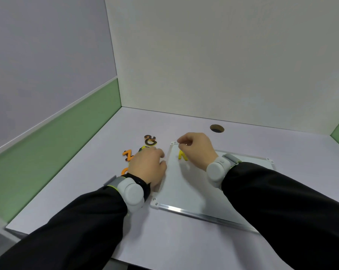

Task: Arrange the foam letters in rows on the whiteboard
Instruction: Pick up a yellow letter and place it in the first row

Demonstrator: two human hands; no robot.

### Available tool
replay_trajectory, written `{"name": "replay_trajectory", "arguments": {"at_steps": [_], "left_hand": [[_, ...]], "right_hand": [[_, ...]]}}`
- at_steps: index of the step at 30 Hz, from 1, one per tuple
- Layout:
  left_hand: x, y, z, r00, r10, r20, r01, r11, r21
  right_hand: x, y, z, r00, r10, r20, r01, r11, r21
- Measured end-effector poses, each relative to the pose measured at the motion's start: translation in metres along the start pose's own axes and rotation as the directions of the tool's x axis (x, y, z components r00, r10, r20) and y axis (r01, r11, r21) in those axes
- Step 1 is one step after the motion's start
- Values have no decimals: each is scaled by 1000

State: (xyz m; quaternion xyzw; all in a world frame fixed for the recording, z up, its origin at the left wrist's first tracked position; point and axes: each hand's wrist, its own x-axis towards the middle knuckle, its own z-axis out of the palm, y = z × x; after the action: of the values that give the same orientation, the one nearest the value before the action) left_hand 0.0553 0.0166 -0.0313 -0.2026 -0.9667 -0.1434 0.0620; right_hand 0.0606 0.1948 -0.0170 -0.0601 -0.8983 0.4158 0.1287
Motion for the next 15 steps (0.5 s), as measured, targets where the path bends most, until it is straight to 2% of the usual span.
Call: {"name": "replay_trajectory", "arguments": {"at_steps": [5, 9, 15], "left_hand": [[0, -34, 4, 996, -40, -85, 53, 986, 160], [-1, -37, 6, 994, -42, -100, 58, 986, 158], [2, -32, 6, 996, -56, -70, 68, 981, 183]], "right_hand": [[-5, -19, 28, 990, -78, 115, 81, 996, -23], [-11, -25, 43, 982, -86, 170, 90, 996, -19], [-16, -26, 49, 958, -52, 281, 84, 991, -101]]}}
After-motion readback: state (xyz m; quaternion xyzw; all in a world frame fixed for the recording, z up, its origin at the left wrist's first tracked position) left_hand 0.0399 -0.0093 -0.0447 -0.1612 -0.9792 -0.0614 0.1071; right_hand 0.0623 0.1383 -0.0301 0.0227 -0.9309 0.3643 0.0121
